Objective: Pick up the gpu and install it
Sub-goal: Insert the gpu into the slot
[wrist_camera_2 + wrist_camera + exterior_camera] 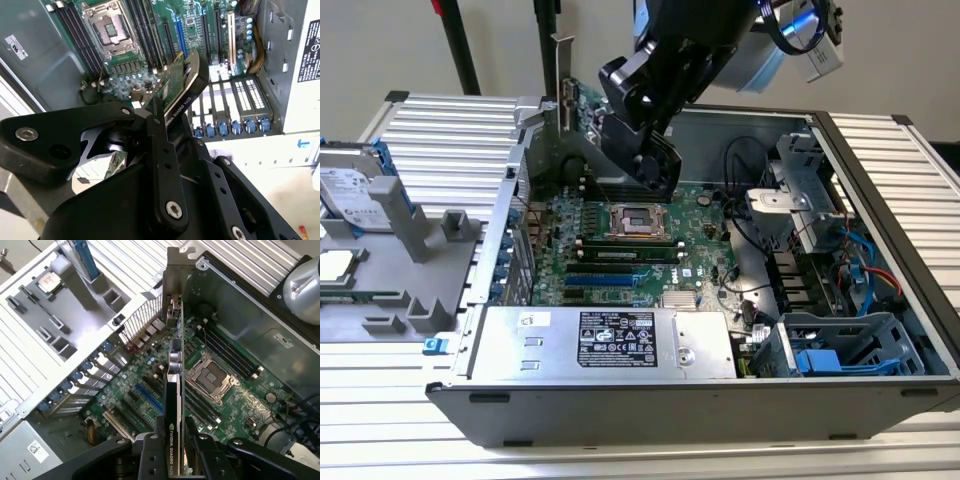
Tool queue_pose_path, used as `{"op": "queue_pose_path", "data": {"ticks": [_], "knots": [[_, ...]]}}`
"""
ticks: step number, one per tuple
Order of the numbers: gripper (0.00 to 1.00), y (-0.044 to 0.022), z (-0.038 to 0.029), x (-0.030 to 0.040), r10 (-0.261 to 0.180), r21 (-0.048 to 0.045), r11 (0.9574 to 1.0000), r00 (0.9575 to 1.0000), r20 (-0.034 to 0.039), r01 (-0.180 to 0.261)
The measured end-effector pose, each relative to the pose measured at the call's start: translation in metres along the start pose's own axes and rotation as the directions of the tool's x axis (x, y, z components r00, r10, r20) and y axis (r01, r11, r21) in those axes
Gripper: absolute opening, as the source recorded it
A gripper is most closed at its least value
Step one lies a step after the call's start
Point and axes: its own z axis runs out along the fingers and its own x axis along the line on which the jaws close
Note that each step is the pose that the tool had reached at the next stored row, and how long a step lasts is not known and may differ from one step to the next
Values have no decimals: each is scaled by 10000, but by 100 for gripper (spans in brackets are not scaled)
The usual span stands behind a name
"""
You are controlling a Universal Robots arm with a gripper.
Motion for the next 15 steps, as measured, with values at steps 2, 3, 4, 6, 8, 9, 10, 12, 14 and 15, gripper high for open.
{"op": "queue_pose_path", "data": {"ticks": [2,3,4,6,8,9,10,12,14,15], "knots": [[0,-8,-2,-8,-183,0,9998,9998,-51,183],[0,-11,-3,-12,-274,-1,9996,9996,-76,274],[0,-14,-4,-16,-362,-1,9993,9993,-101,362],[0,-21,-6,-23,-541,-3,9985,9984,-151,541],[0,-27,-8,-29,-709,-5,9975,9973,-199,709],[0,-30,-9,-33,-797,-7,9968,9966,-223,797],[0,-33,-9,-36,-885,-10,9961,9958,-247,885],[0,-38,-11,-42,-1052,-14,9944,9940,-294,1052],[0,-44,-12,-49,-1225,-19,9925,9919,-342,1225],[0,-47,-13,-52,-1310,-22,9914,9907,-366,1310]]}}
